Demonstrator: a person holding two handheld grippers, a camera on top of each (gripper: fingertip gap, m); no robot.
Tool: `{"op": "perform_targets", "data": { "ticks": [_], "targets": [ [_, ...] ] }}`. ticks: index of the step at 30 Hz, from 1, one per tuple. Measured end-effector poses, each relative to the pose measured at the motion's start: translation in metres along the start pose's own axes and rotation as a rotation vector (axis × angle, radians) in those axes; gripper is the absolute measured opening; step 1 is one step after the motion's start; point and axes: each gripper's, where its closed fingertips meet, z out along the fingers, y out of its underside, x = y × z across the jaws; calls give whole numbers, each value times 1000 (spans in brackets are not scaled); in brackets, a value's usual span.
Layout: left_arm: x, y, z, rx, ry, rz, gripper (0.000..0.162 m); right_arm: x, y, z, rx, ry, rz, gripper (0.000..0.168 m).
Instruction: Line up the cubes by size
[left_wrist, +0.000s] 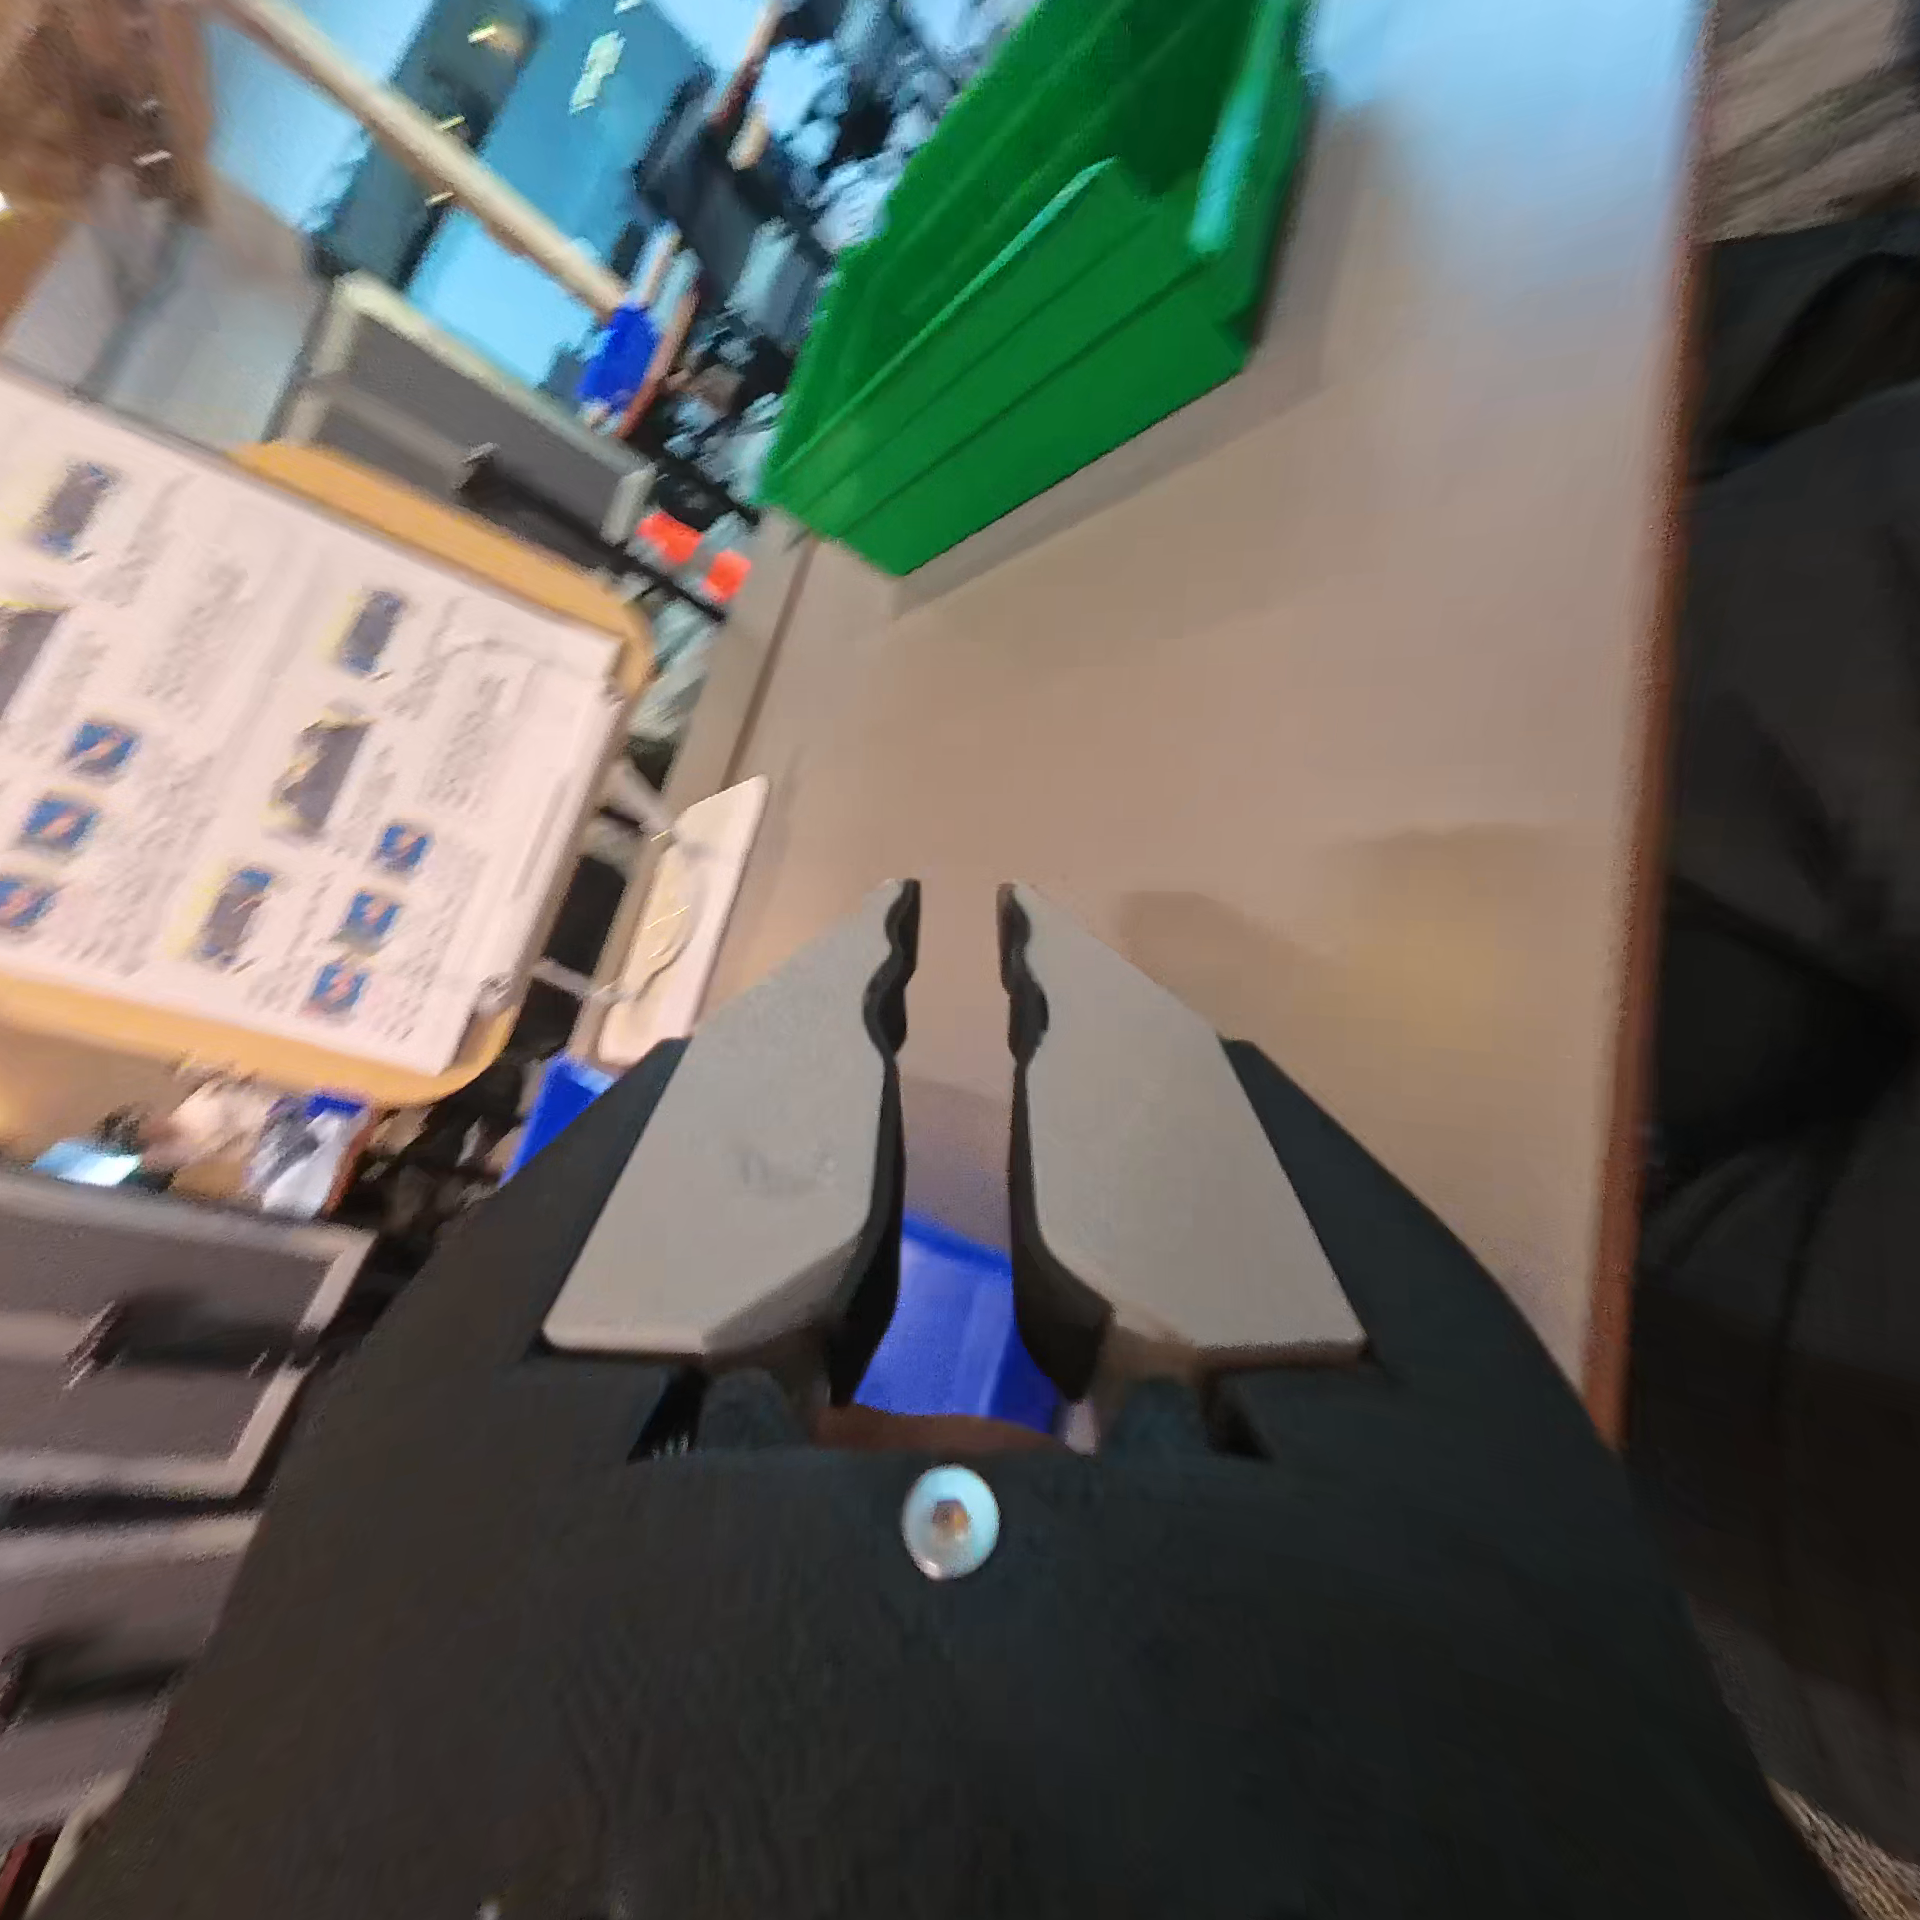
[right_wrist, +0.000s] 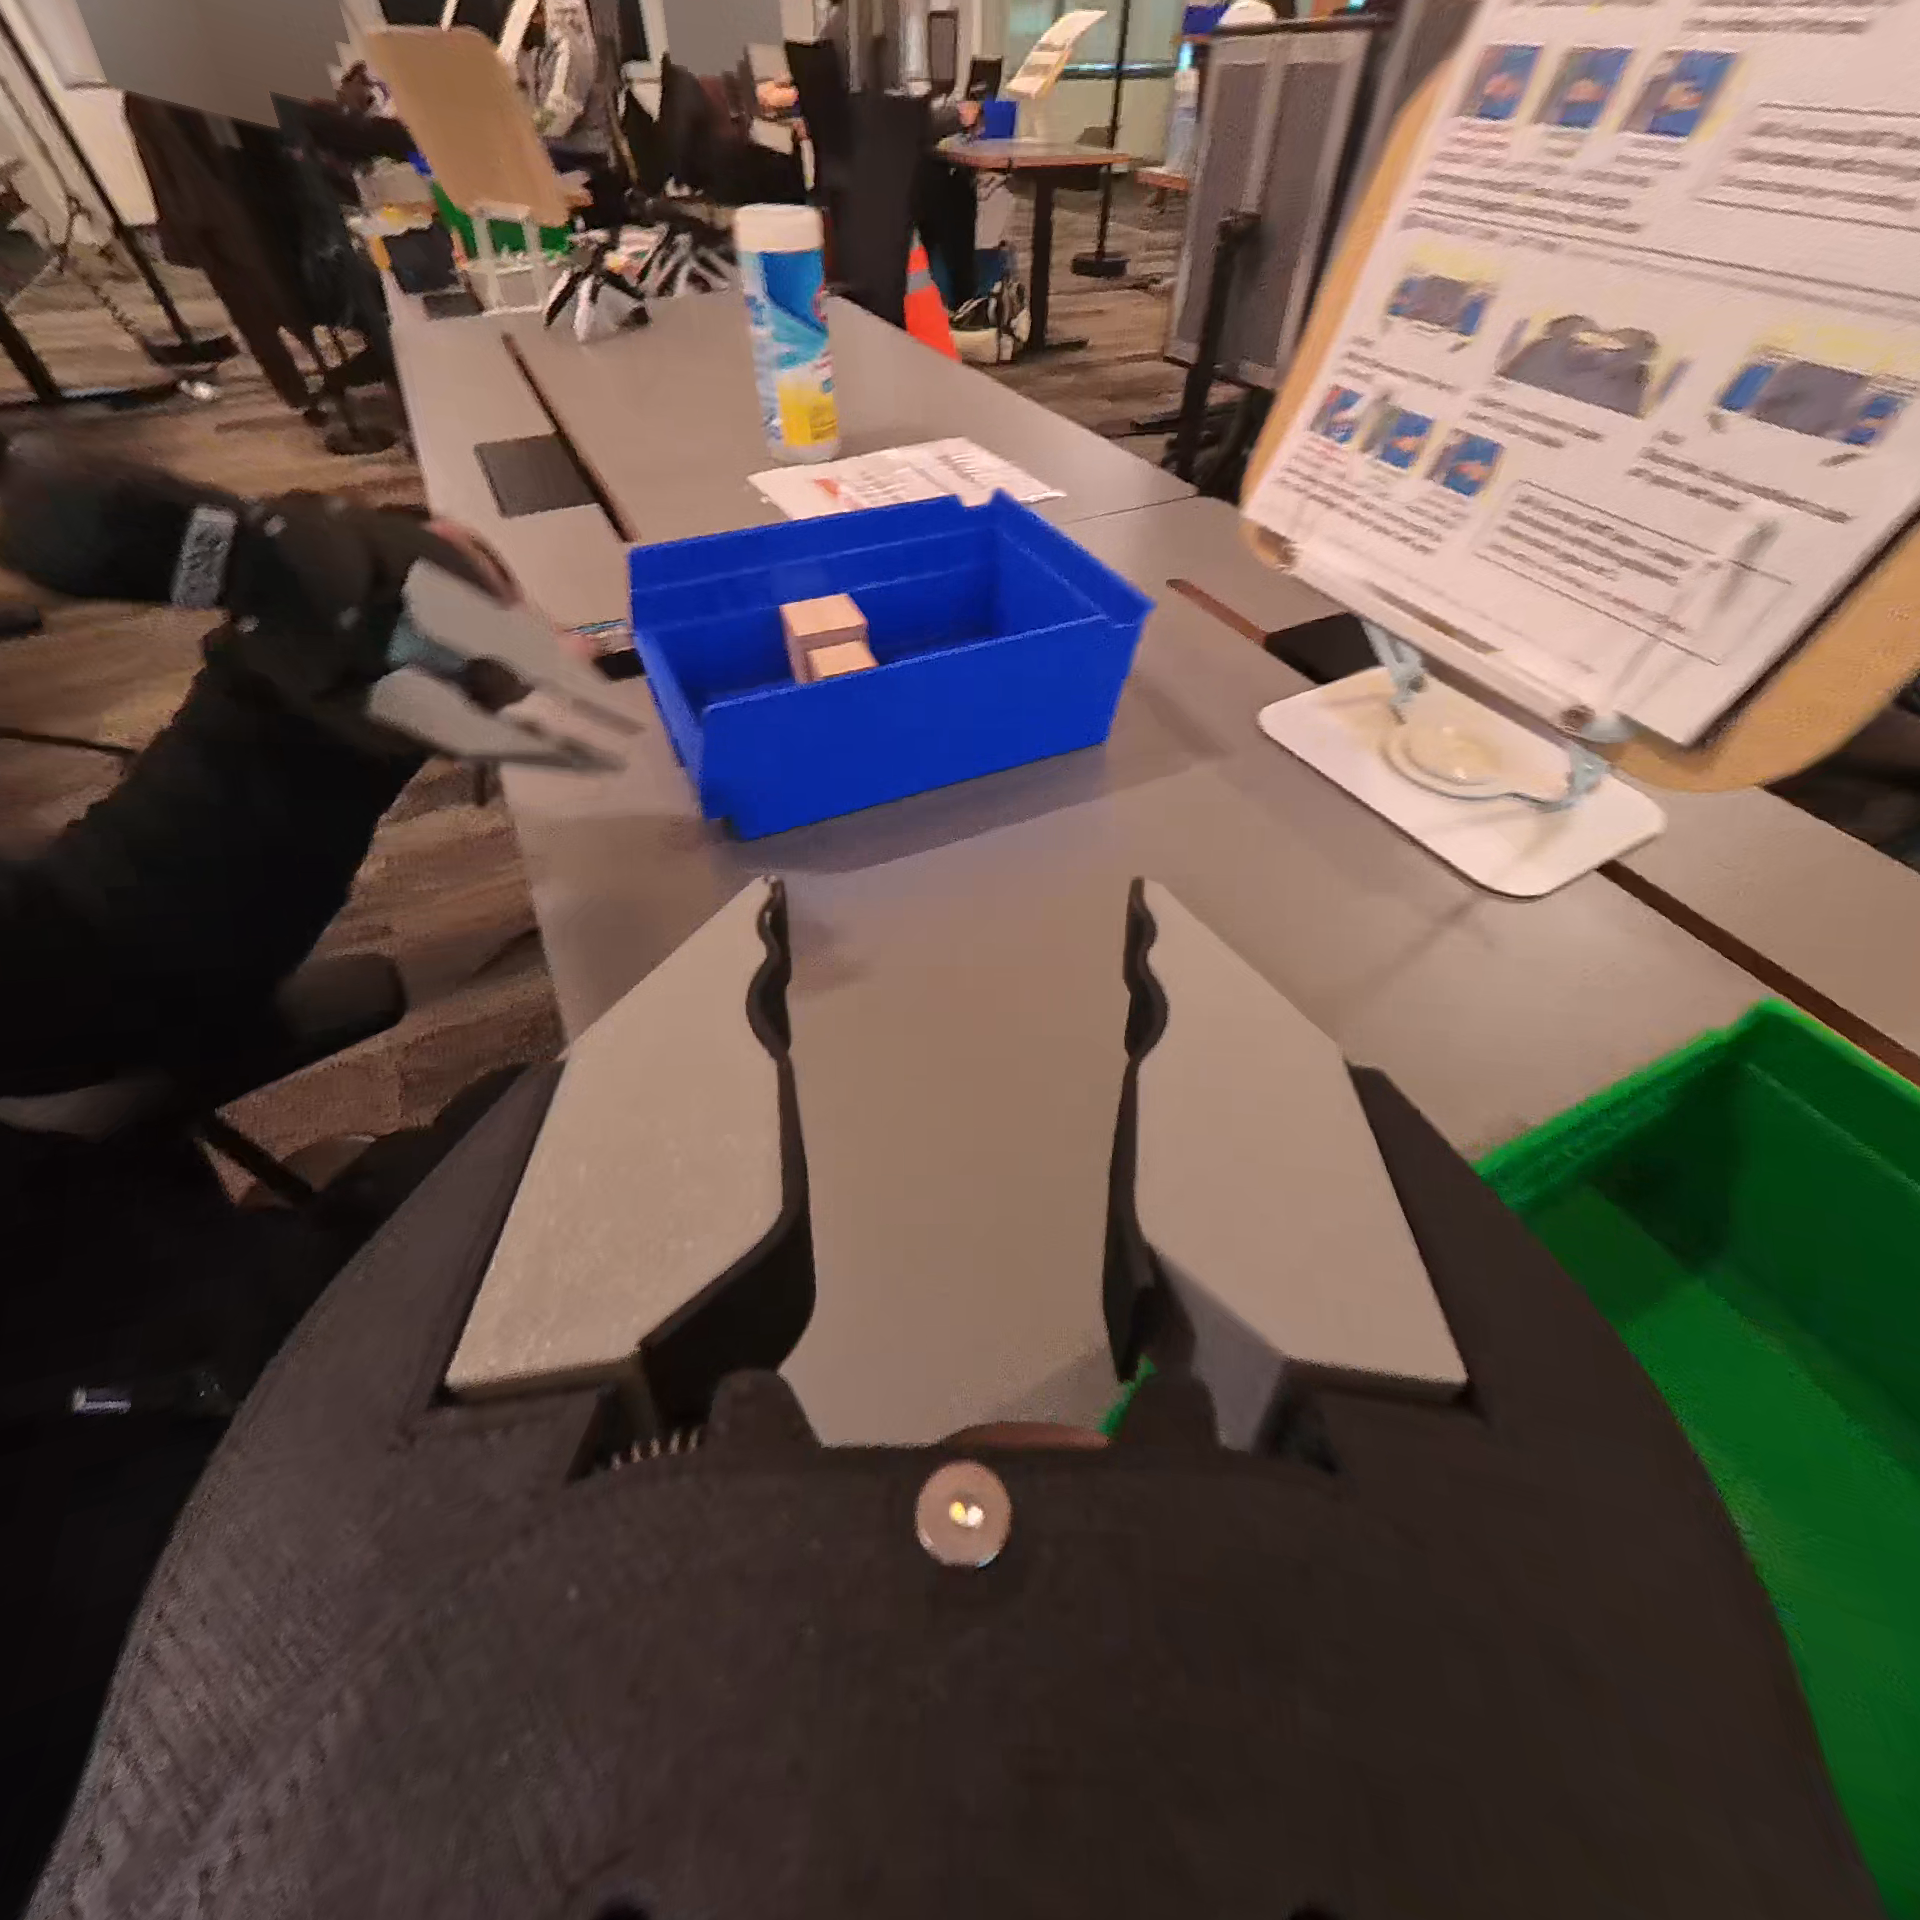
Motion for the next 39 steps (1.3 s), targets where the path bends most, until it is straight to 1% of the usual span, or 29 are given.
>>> {"op": "perform_targets", "data": {
  "ticks": [2,4,5,6,8,9,11,14,16,18,20,22,23,25,27,29,31,33,36,39],
  "targets": [
    [-31,13,-7,-59,-150,-54,11,-21,5,2,-17,12,-56,64],
    [-64,26,-18,-106,-315,-127,9,-32,12,-3,-12,63,-107,66],
    [-81,33,-26,-131,-406,-178,8,-37,16,-6,9,71,-126,63],
    [-97,41,-35,-159,-497,-238,7,-43,19,-9,-4,55,-150,56],
    [-120,54,-51,-189,-630,-366,6,-41,24,-19,-63,99,-135,62],
    [-124,57,-55,-179,-651,-425,7,-40,22,-24,-40,123,-138,60],
    [-126,61,-58,-156,-644,-515,6,-43,11,-32,16,124,-139,57],
    [-132,69,-65,-163,-688,-563,6,-46,-1,-34,80,110,-100,57],
    [-135,77,-68,-170,-707,-599,6,-43,5,-28,50,111,-95,58],
    [-140,84,-72,-159,-738,-652,6,-33,14,-23,-1,155,-106,58],
    [-155,98,-85,-150,-872,-725,0,-26,21,-18,-37,188,-115,57],
    [-168,117,-103,-173,-1027,-793,0,-25,23,-15,-53,196,-126,57],
    [-170,126,-108,-188,-1066,-819,0,-24,24,-15,-59,208,-135,57],
    [-171,139,-110,-208,-1092,-874,0,-21,24,-15,-68,229,-150,56],
    [-171,149,-109,-235,-1088,-900,0,-20,24,-15,-64,225,-148,56],
    [-171,154,-105,-276,-1066,-885,0,-22,22,-16,-51,211,-136,55],
    [-173,153,-92,-302,-979,-869,0,-24,21,-17,-41,194,-132,54],
    [-173,150,-65,-356,-786,-795,0,-25,20,-18,-34,186,-140,52],
    [-172,153,-28,-494,-469,-523,0,-24,17,-17,-19,180,-138,51],
    [-151,152,3,-540,-120,-315,0,-27,17,-14,-22,159,-141,51]
  ]
}}
